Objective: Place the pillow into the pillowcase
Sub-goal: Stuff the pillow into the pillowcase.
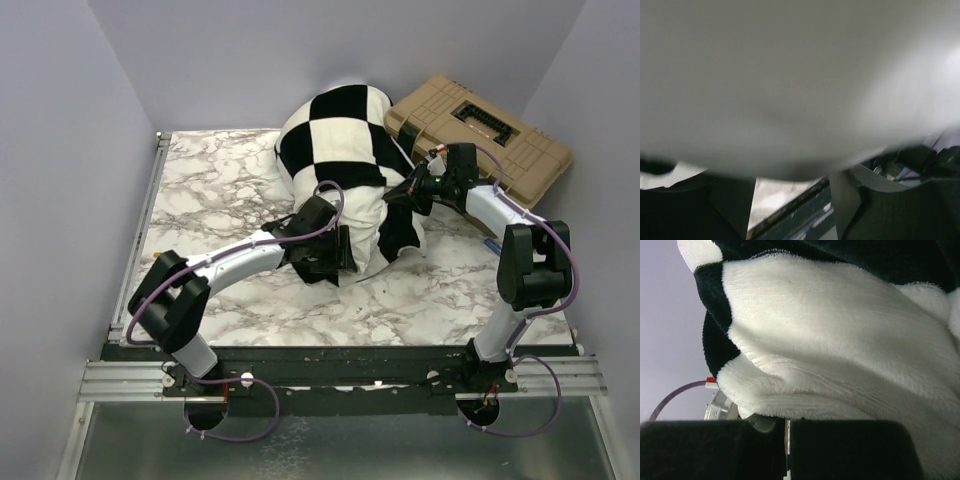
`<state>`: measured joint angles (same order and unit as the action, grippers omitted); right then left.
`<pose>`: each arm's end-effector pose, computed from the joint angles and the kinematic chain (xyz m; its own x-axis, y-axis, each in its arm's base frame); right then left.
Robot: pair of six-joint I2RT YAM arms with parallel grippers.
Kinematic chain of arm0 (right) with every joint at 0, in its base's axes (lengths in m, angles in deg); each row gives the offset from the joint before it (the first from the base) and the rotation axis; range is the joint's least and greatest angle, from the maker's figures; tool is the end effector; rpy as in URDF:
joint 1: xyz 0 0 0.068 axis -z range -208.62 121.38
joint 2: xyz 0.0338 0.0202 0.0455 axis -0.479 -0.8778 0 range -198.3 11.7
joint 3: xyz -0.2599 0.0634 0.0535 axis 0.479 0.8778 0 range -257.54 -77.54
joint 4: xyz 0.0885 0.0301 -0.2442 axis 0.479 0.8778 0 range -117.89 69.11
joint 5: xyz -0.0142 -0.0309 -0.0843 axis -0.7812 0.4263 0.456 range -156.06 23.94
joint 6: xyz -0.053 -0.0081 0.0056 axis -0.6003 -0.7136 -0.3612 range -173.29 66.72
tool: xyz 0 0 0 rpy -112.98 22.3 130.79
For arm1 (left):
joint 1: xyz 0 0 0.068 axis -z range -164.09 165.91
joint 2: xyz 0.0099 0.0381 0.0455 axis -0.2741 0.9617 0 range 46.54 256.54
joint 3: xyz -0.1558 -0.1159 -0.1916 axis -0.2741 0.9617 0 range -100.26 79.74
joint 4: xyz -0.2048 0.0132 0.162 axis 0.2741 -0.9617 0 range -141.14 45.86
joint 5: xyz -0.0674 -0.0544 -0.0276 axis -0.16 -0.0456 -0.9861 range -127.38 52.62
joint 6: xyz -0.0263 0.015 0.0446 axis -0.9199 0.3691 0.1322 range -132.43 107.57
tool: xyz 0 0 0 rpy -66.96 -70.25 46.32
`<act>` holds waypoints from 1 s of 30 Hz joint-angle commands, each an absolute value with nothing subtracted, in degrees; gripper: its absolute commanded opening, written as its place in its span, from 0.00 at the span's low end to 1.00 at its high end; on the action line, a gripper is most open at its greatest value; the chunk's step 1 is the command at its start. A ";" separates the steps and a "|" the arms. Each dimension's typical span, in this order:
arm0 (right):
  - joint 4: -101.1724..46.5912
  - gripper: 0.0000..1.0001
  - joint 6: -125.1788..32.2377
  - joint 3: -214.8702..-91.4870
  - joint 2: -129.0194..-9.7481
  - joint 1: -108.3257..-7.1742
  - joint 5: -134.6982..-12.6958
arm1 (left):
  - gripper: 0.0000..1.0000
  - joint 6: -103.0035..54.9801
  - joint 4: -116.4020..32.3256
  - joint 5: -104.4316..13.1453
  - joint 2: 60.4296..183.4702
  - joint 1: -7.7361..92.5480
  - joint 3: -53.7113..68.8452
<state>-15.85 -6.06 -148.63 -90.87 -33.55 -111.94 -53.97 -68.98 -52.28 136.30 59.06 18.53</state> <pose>0.3857 0.0589 0.2265 -0.8905 0.4361 -0.1295 0.1108 0.4840 0.8680 0.2328 -0.2305 0.2261 -0.9508 0.0130 -0.3096 0.1902 0.8133 -0.5499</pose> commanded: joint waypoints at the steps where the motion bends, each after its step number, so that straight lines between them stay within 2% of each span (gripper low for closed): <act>1: -20.81 0.00 -5.77 -148.33 -90.70 -32.53 -107.53 | 0.53 -57.93 -43.70 -50.41 141.90 58.71 17.51; 5: -17.60 0.00 -7.71 -147.41 -87.87 -32.58 -107.62 | 0.20 -59.24 -22.92 -46.98 144.85 56.20 13.36; 8: -16.70 0.00 -8.46 -145.51 -85.91 -32.58 -108.51 | 0.01 -51.26 -21.22 -38.67 145.82 55.90 7.06; 10: -16.13 0.00 -8.87 -144.08 -84.96 -32.57 -108.99 | 0.00 -49.12 -19.43 -30.99 146.66 55.48 5.43; 12: -16.58 0.00 -8.51 -142.30 -83.89 -32.58 -109.51 | 0.00 -47.66 -14.22 -29.68 149.16 54.84 4.73; 17: -16.90 0.00 -7.81 -141.14 -82.36 -32.58 -112.50 | 0.00 -42.70 -13.27 -34.97 160.93 53.94 -4.62; 21: -15.69 0.00 -6.12 -144.68 -79.37 -32.58 -116.02 | 0.00 -42.76 -15.04 -41.89 171.51 54.08 -9.64; 27: -12.75 0.00 -3.30 -152.99 -74.21 -31.87 -117.62 | 0.00 -37.73 -19.05 -50.97 176.62 56.85 -8.05; 30: -17.05 0.00 0.99 -154.05 -72.98 -30.90 -119.59 | 0.00 -35.78 -19.88 -54.37 175.96 58.29 -3.25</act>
